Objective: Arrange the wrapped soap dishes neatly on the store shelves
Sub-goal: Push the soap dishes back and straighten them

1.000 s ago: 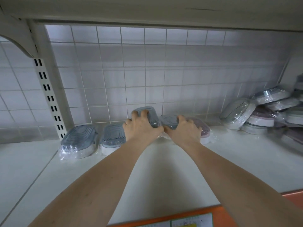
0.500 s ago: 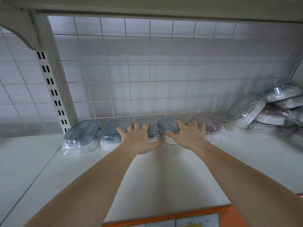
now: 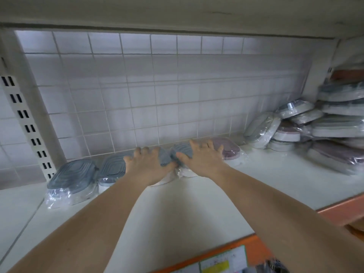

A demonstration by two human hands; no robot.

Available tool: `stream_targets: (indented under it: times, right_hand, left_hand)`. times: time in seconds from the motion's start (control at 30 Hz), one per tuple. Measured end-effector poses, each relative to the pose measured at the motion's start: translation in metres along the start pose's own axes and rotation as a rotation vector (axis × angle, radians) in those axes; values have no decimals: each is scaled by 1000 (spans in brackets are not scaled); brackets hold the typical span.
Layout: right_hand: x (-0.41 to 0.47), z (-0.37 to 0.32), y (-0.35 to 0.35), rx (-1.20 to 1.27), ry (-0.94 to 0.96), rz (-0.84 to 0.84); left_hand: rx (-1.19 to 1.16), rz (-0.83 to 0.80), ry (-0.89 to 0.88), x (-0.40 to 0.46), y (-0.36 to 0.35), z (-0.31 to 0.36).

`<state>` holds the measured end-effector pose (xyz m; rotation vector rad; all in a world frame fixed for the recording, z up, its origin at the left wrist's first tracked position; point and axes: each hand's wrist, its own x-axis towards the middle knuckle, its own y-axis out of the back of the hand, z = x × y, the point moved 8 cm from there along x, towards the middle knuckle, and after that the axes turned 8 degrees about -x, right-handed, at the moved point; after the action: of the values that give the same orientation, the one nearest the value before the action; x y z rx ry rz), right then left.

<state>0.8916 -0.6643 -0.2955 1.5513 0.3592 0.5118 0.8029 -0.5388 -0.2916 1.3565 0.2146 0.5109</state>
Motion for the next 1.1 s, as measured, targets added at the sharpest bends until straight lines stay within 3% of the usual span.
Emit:
stream_targets:
  times: [0.1, 0.3, 0.5, 0.8, 1.1]
  right_hand:
    - [-17, 23, 20, 24, -59, 52]
    - [-53, 118, 45, 73, -234, 86]
    - [-51, 236, 65, 24, -396, 155]
    - [27, 335, 89, -221, -177, 291]
    - [93, 358, 93, -289, 52, 283]
  left_hand:
    - [-51, 110, -123, -3, 10, 34]
    - [-138, 77, -336, -15, 5, 120]
    - [-179, 60, -426, -7, -4, 200]
    - [-251, 58, -295, 71, -57, 318]
    - [-294, 110, -58, 123, -84, 345]
